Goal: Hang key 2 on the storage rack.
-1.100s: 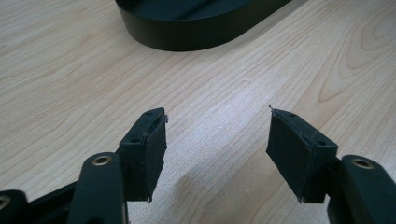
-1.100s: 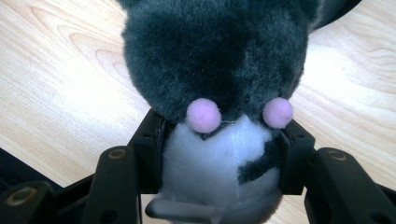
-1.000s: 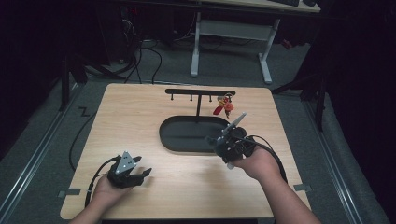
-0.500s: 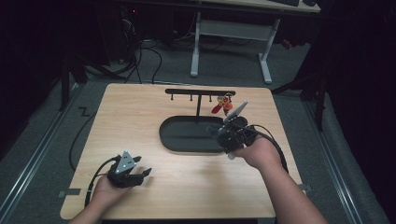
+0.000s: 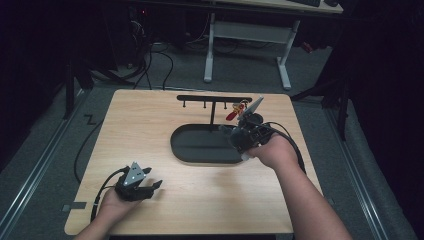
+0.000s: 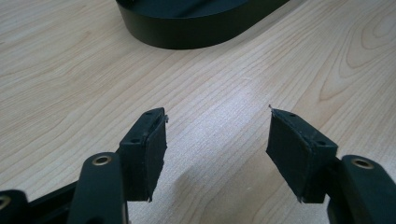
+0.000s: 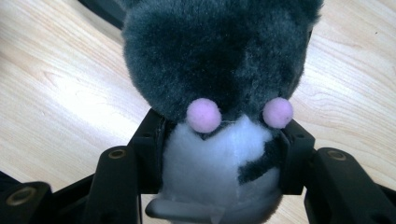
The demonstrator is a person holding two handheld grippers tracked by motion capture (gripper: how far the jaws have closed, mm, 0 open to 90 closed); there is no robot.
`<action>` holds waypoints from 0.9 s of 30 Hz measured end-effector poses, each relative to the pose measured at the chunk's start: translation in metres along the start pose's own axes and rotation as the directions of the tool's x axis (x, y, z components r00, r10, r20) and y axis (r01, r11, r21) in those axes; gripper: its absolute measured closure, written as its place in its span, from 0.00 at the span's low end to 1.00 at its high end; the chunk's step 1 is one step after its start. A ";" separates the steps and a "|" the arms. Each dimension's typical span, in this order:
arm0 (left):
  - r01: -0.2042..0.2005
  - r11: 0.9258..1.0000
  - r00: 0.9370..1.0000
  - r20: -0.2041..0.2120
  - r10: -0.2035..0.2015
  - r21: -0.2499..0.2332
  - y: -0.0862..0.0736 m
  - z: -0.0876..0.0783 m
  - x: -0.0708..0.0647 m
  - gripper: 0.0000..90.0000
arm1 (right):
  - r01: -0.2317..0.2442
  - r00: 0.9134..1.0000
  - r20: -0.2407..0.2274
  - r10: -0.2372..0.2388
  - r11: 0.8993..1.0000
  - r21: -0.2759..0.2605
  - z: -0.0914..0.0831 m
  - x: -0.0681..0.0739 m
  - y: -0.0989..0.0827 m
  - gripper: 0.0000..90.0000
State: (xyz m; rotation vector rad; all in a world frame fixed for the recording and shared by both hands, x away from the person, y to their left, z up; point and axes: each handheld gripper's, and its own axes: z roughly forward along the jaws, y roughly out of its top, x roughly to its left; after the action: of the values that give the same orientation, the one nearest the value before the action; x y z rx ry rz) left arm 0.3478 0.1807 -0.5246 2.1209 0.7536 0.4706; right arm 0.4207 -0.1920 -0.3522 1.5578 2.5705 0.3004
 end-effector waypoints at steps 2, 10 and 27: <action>0.002 1.000 1.000 0.001 -0.002 0.000 0.000 0.001 0.000 0.42 | -0.012 1.000 0.000 0.012 1.000 0.002 -0.001 -0.001 0.003 0.53; 0.002 1.000 1.000 0.005 -0.002 0.001 0.001 0.002 0.000 0.42 | -0.033 0.999 -0.001 0.033 0.999 0.002 -0.004 -0.007 0.013 0.53; -0.004 1.000 1.000 0.003 0.004 0.007 0.000 0.002 -0.001 0.42 | -0.051 0.998 0.019 0.051 0.999 -0.010 -0.015 -0.014 0.035 0.53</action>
State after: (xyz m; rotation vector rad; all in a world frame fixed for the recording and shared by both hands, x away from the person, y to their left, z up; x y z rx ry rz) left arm 0.3485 0.1787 -0.5257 2.1297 0.7512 0.4673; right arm 0.4543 -0.1904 -0.3292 1.6170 2.5139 0.3004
